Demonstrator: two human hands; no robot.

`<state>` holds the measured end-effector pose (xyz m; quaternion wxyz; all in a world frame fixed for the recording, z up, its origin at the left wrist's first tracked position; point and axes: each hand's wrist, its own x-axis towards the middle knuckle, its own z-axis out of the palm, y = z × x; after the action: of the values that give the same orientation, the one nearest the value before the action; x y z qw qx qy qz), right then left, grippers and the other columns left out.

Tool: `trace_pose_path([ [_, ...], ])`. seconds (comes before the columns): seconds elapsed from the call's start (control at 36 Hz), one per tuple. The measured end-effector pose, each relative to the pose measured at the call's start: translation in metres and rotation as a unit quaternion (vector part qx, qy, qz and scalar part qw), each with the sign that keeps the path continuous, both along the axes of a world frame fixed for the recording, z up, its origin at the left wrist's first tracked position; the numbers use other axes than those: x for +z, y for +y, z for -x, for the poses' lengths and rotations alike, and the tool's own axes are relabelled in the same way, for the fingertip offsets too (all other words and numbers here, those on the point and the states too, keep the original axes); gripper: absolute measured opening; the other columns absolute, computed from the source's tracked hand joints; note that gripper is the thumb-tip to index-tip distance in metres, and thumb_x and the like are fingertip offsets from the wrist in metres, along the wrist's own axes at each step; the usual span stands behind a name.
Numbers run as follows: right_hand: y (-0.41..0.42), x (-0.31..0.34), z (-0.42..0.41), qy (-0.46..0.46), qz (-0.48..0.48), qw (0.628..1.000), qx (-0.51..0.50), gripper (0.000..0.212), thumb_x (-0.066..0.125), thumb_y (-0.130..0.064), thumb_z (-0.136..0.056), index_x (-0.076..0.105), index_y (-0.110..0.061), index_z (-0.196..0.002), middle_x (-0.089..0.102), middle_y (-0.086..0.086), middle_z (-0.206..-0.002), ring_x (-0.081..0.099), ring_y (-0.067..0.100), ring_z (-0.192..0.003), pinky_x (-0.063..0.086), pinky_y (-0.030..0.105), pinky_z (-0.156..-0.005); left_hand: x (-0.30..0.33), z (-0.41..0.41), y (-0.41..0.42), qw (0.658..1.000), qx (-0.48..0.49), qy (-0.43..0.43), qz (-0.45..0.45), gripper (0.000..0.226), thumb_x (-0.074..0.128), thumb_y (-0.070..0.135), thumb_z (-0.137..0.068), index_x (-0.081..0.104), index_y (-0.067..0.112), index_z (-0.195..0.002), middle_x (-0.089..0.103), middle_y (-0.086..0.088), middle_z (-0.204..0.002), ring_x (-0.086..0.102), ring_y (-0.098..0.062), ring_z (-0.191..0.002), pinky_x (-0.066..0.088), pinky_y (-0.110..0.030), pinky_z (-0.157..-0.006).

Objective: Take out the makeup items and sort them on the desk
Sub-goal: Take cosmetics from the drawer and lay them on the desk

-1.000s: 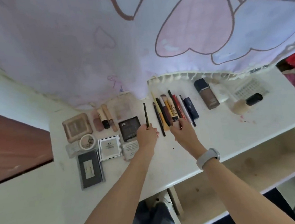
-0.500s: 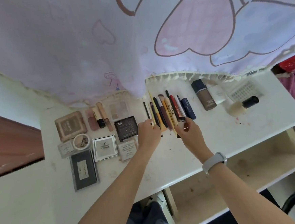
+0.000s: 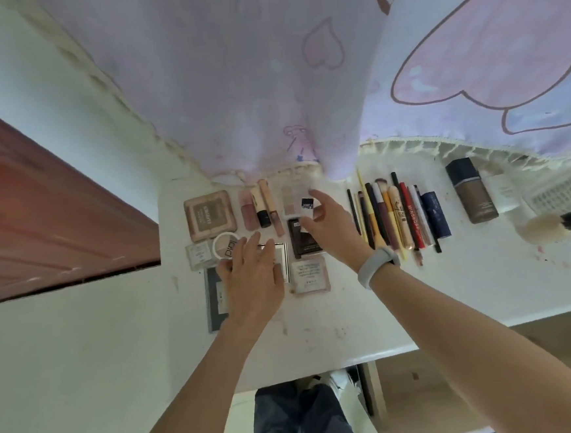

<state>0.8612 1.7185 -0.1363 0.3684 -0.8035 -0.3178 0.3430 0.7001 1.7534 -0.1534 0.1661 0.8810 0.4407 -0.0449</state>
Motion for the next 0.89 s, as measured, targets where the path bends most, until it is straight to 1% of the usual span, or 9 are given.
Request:
trace_pose_path([
  [0.08,0.026,-0.005,0.004,-0.02,0.012,1.0,0.019,0.051,0.057,-0.018,-0.09,0.04,-0.016,-0.138,0.06,0.009,-0.11,0.056,0.022,-0.104,0.038,0.021,-0.081,-0.007,0.0,0.015,0.997,-0.036,-0.032,-0.053,0.043,0.07,0.018,-0.075,0.063,0.014,-0.117,0.052,-0.011,-0.135,0.044,-0.033,-0.125,0.038,-0.055,-0.089],
  [0.17,0.046,-0.009,0.004,-0.055,0.029,0.997,0.043,0.049,0.056,-0.016,-0.09,0.042,-0.015,-0.137,0.057,0.012,-0.115,0.053,0.024,-0.108,0.035,0.019,-0.082,-0.006,-0.008,0.034,0.993,-0.065,-0.054,-0.078,0.05,0.073,0.018,-0.069,0.061,0.014,-0.117,0.052,-0.012,-0.135,0.037,-0.027,-0.126,0.041,-0.053,-0.083],
  [0.28,0.065,-0.013,0.003,-0.085,0.059,0.993,0.059,0.052,0.058,-0.013,-0.089,0.042,-0.014,-0.138,0.049,0.015,-0.123,0.051,0.024,-0.108,0.033,0.019,-0.086,-0.008,-0.016,0.053,0.992,-0.103,-0.011,-0.071,0.051,0.069,0.025,-0.076,0.056,0.017,-0.125,0.049,-0.007,-0.139,0.043,-0.027,-0.13,0.04,-0.056,-0.087],
  [0.39,0.074,-0.018,0.003,-0.094,0.088,0.989,0.07,0.053,0.058,-0.013,-0.088,0.041,-0.012,-0.138,0.052,0.015,-0.125,0.048,0.026,-0.116,0.036,0.026,-0.095,-0.02,-0.01,0.065,0.991,-0.114,-0.016,-0.074,0.049,0.072,0.019,-0.07,0.062,0.013,-0.118,0.056,-0.008,-0.132,0.049,-0.025,-0.126,0.04,-0.058,-0.087],
  [0.44,0.075,-0.019,0.003,-0.098,0.088,0.989,0.071,0.052,0.058,-0.012,-0.088,0.042,-0.011,-0.137,0.053,0.014,-0.123,0.049,0.027,-0.115,0.036,0.027,-0.096,-0.023,-0.005,0.067,0.99,-0.11,-0.033,-0.078,0.046,0.07,0.017,-0.072,0.062,0.012,-0.118,0.056,-0.009,-0.133,0.049,-0.025,-0.128,0.039,-0.055,-0.089],
  [0.53,0.07,-0.02,0.007,-0.12,0.078,0.986,0.08,0.043,0.056,-0.009,-0.088,0.048,-0.01,-0.13,0.053,0.014,-0.118,0.052,0.028,-0.108,0.036,0.023,-0.089,-0.025,-0.001,0.068,0.988,-0.104,-0.064,-0.091,0.042,0.066,0.013,-0.073,0.063,0.011,-0.115,0.056,-0.01,-0.132,0.05,-0.025,-0.127,0.039,-0.052,-0.089],
  [0.61,0.062,-0.021,0.013,-0.149,0.059,0.982,0.1,0.034,0.049,-0.005,-0.091,0.054,-0.006,-0.125,0.052,0.013,-0.121,0.056,0.028,-0.102,0.042,0.028,-0.093,-0.025,0.001,0.069,0.987,-0.101,-0.085,-0.094,0.039,0.064,0.011,-0.074,0.064,0.01,-0.113,0.057,-0.01,-0.132,0.051,-0.025,-0.125,0.039,-0.049,-0.088],
  [0.72,0.054,-0.021,0.02,-0.166,0.037,0.978,0.122,0.032,0.042,-0.002,-0.094,0.059,-0.003,-0.121,0.053,0.012,-0.125,0.057,0.027,-0.102,0.041,0.025,-0.092,-0.026,-0.001,0.068,0.985,-0.098,-0.108,-0.09,0.041,0.068,0.011,-0.072,0.065,0.008,-0.113,0.059,-0.013,-0.129,0.054,-0.027,-0.122,0.04,-0.051,-0.088],
  [0.89,0.032,-0.01,0.023,-0.141,0.0,0.988,0.066,0.032,0.042,-0.004,-0.094,0.059,-0.006,-0.122,0.057,0.009,-0.124,0.057,0.023,-0.107,0.045,0.029,-0.094,-0.018,-0.002,0.062,0.986,-0.064,-0.146,-0.049,0.039,0.059,0.009,-0.082,0.06,0.008,-0.121,0.052,-0.012,-0.136,0.045,-0.028,-0.13,0.032,-0.052,-0.098],
])
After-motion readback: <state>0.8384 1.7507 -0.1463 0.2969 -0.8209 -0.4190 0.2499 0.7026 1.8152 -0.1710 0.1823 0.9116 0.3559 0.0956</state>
